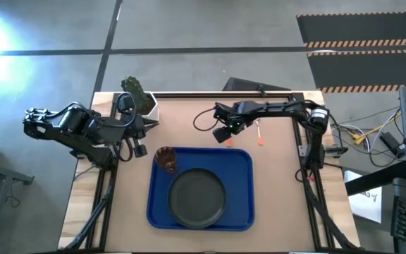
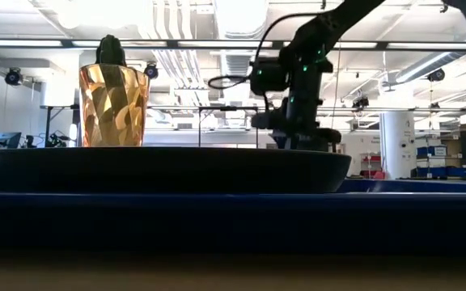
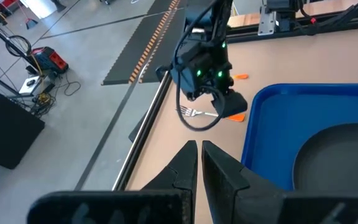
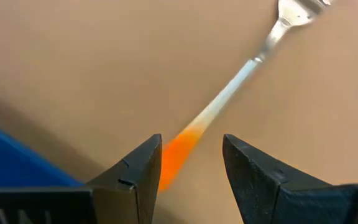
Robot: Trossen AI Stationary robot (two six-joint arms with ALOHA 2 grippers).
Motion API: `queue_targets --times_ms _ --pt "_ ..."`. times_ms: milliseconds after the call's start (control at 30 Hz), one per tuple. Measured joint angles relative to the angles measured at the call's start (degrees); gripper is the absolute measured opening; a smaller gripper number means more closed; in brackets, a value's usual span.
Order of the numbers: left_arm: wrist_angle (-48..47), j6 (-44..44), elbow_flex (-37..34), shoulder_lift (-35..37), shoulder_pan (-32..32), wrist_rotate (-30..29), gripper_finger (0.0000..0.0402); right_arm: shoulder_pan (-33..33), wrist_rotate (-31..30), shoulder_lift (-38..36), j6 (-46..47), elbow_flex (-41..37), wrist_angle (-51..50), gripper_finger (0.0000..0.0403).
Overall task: Pick and place plate/cup/fork/spoon on tray
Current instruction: Put the orange fork on the blue serving tray to the right side of the black plate
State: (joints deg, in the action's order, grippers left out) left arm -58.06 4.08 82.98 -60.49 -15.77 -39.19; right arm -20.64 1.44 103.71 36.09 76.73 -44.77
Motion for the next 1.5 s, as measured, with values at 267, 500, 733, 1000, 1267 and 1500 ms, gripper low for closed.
queue_targets --times_ms 267,500,733,1000,1267,1500 --pt "0.0 0.0 0.0 -0.1 0.0 0.0 0.0006 -0.5 -0.1 5.4 -1.3 3.7 1.8 0.0162" --pt "0.0 0.0 0.0 0.2 0.0 0.9 0.0006 -0.8 0.1 7.4 -3.3 9.0 -1.4 0.0162" --pt "0.0 0.0 0.0 0.2 0.0 1.1 0.0006 -1.0 -5.2 6.4 -3.2 14.1 -11.1 0.0162" --pt "0.0 0.0 -0.1 0.2 0.0 1.1 0.0006 -1.7 -7.5 6.7 4.7 13.9 -13.0 0.0162" --pt "0.0 0.0 -0.2 0.2 0.0 1.1 0.0006 -1.6 -7.5 9.1 9.7 13.9 -12.5 0.0162" --pt "-0.1 -0.4 -0.2 0.3 0.0 1.2 0.0006 -1.8 -6.4 11.1 11.0 13.8 -11.5 0.0162"
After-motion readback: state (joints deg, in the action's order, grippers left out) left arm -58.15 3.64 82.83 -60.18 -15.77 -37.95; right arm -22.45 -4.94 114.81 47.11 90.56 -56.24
